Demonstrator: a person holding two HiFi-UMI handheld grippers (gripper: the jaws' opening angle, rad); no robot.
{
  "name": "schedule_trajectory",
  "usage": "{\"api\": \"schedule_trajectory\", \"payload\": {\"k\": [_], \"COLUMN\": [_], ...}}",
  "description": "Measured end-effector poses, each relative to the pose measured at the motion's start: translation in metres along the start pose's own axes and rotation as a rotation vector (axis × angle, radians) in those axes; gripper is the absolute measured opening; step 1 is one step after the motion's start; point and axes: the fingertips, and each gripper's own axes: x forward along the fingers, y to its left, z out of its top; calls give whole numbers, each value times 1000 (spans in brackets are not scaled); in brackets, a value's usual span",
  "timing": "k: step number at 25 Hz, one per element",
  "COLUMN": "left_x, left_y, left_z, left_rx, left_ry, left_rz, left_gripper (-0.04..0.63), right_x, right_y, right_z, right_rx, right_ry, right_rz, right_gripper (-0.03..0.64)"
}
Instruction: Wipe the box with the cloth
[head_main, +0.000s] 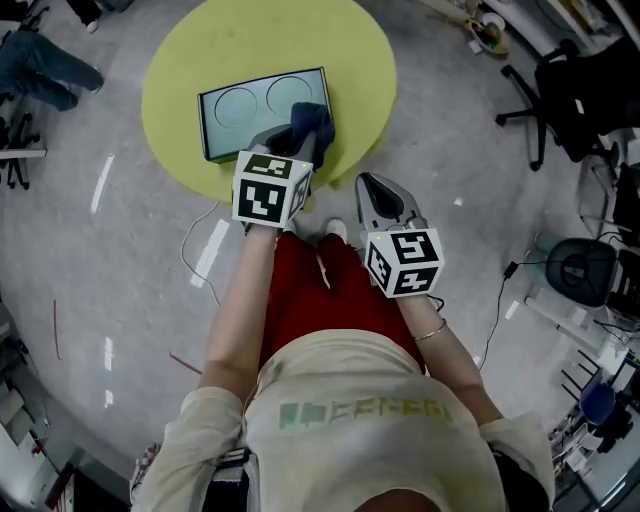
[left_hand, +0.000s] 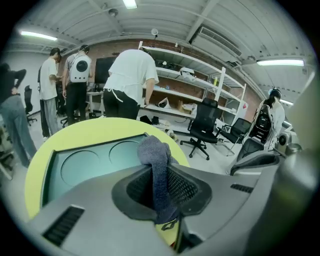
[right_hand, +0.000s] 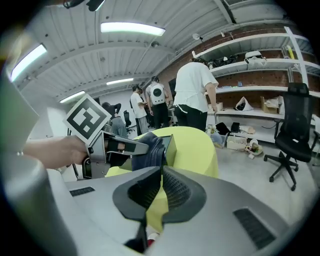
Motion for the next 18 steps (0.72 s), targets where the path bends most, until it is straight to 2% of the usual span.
{"api": "schedule_trajectory", "payload": {"k": [14, 18], "left_x": [-93, -113], "left_y": [128, 159], "left_z": [-54, -63], "left_rx": [-46, -65], "left_ry": [13, 9], "left_rz": [80, 101], "left_gripper": [66, 66], "right_x": [60, 73], "right_y": [119, 140], "right_z": [9, 10], "right_rx": [-67, -79], "right_ry": [16, 25], "right_rz": [32, 37], "right_gripper": [38, 38]}}
